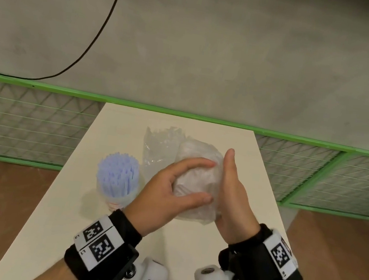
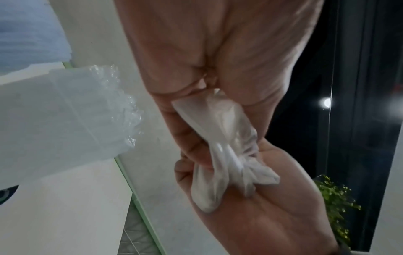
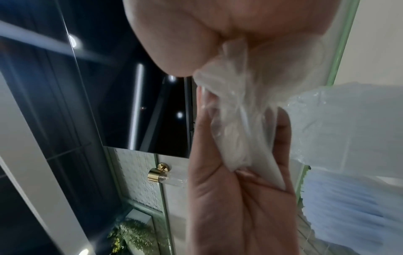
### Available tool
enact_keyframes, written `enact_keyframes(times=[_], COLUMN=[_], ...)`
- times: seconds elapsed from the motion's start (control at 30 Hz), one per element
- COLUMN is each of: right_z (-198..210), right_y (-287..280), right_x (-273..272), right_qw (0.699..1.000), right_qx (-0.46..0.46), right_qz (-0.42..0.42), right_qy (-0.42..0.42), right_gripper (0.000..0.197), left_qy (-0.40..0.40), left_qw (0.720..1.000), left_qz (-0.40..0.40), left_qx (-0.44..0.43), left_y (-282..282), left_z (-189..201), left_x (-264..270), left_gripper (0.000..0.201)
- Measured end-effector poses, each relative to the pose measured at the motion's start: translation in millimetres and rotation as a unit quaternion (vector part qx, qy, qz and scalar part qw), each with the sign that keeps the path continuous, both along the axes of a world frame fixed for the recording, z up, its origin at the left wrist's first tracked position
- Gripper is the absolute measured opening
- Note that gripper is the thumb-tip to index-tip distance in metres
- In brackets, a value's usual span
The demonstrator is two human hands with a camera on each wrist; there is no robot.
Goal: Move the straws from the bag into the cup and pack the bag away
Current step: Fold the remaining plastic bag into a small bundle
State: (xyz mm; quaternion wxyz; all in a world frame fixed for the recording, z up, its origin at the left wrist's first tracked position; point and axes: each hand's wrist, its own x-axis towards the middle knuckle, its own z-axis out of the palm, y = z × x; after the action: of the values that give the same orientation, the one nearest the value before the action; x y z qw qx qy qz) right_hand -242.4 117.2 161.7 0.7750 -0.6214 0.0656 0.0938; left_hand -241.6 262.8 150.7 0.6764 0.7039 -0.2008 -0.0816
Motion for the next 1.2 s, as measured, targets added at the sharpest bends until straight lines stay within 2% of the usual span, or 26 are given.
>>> enact_keyframes(times=[0.13,0.23,0.33,0.4,0.5,0.67,0.73,0.8,0.83,0.93,1.0,1.03,1.1,1.2], right_z=[-1,-3,-1,-2,-4,-4,-9,-11,-13,-12,-9,-7,-7,-7], right_y=[-3,-10,-15,-16,-13,17,32,43,47,51,48,45,36,21], right_x=[3,3,6,9,14,15,14,12,11,12,14,14,15,14], right_qw=[0.998,0.994,0.992,0.994,0.996,0.993,0.987,0.978,0.978,0.995,0.996,0.994,0.991,0.991], right_qx=[0.024,0.049,0.064,0.052,0.002,-0.047,-0.101,-0.156,-0.156,-0.048,0.052,0.074,0.077,0.028], right_qz=[0.050,0.097,0.105,0.099,0.081,0.085,0.084,0.066,0.058,0.049,0.068,0.081,0.113,0.133], right_qy=[-0.017,0.022,0.029,0.013,-0.027,-0.069,-0.092,-0.118,-0.123,-0.068,-0.001,0.015,0.011,-0.013], right_gripper=[0.043,0.043,0.040,0.037,0.036,0.033,0.036,0.034,0.034,0.038,0.041,0.043,0.042,0.032], left_qy=[-0.007,-0.006,0.009,0.040,0.096,0.012,-0.017,-0.023,-0.022,-0.005,0.007,0.012,0.018,0.000], left_qw=[1.000,1.000,0.999,0.995,0.985,0.999,0.997,0.996,0.996,0.999,0.999,0.999,0.998,0.999], left_qz=[0.026,0.018,-0.012,-0.041,-0.073,0.040,0.079,0.088,0.084,0.054,0.038,0.024,0.013,0.021], left_qx=[-0.005,-0.016,-0.041,-0.079,-0.125,-0.020,0.007,0.013,0.017,0.004,-0.020,-0.034,-0.054,-0.027], left_y=[5,14,22,28,38,45,47,52,55,65,71,73,74,69], left_z=[-4,-7,-8,-7,-4,-7,-8,-8,-8,-9,-11,-11,-11,-9], left_x=[3,6,7,7,9,16,16,16,16,17,18,19,20,20], left_gripper=[0.061,0.064,0.065,0.060,0.042,0.053,0.057,0.061,0.063,0.068,0.070,0.071,0.073,0.075])
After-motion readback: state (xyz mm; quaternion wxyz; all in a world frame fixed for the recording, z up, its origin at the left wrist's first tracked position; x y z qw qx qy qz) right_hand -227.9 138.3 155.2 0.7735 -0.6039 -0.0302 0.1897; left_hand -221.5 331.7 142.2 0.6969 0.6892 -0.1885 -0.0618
